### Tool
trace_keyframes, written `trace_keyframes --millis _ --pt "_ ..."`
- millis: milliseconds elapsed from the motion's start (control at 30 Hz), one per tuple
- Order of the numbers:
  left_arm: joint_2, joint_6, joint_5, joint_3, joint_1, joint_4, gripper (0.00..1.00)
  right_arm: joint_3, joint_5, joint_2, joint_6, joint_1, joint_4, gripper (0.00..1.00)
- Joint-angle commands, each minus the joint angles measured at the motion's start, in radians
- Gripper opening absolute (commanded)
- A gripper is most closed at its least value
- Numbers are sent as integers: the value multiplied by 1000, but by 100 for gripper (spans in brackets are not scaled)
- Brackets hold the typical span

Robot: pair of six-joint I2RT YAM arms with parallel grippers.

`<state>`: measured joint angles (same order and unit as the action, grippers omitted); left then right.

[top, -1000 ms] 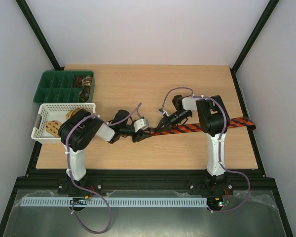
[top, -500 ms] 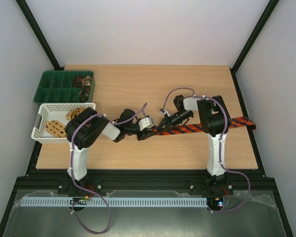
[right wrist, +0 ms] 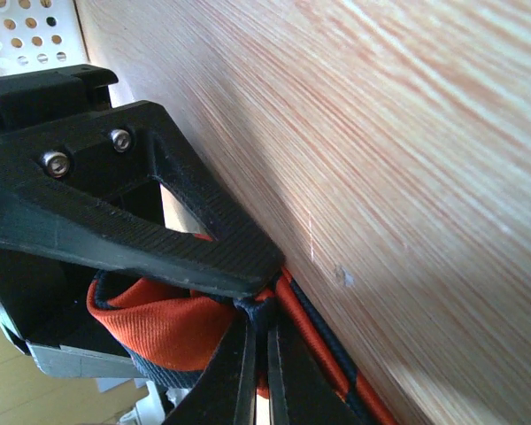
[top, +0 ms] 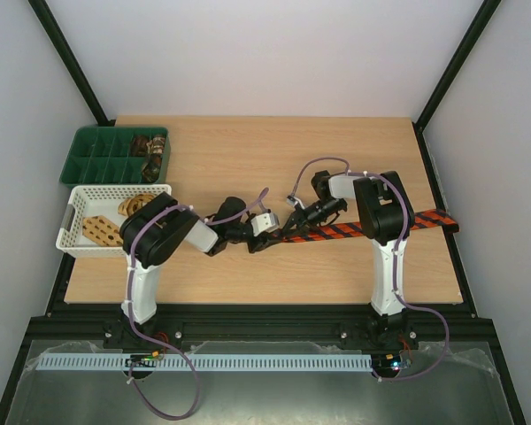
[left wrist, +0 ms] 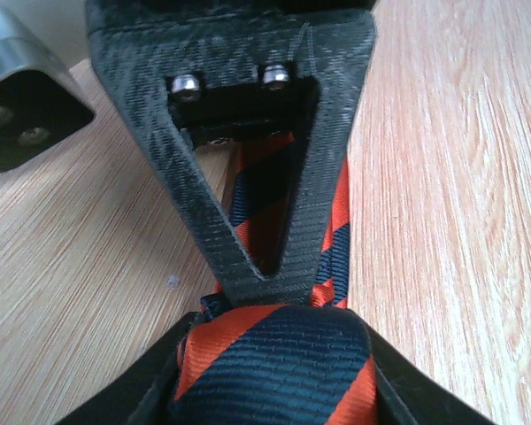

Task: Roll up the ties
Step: Roll the tie at the center of the board.

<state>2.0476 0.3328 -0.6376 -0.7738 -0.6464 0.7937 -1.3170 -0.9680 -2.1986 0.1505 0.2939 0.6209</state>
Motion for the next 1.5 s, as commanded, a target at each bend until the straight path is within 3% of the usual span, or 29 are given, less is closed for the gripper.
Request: trace_keyframes --millis 0,100,333,467,633,1033,1100,1200,1267,1467 --pt "27 15 13 -31 -9 -35 36 39 206 -54 4 13 -32 1" --pt "-3 42 56 -24 -12 -122 32 25 205 -38 -8 12 -29 4" --pt "-89 80 198 -32 -12 -429 28 6 165 78 -42 -35 21 28" --pt "-95 93 240 -61 -19 -526 28 11 83 125 -53 -55 48 35" --pt "-87 101 262 -75 -26 -564 28 37 -47 158 -171 -22 -41 37" --pt "-82 91 272 -65 -32 -568 28 40 5 98 -186 52 -74 28" --pt "-83 91 273 -66 -32 -567 28 37 34 85 -159 51 -56 23" --pt "-81 89 274 -68 -32 -570 28 26 89 74 -113 51 -27 4" --pt "-80 80 276 -70 -31 -570 29 24 118 73 -84 48 -14 1" --pt "-102 57 200 -53 -21 -504 50 35 173 54 -19 10 -6 1"
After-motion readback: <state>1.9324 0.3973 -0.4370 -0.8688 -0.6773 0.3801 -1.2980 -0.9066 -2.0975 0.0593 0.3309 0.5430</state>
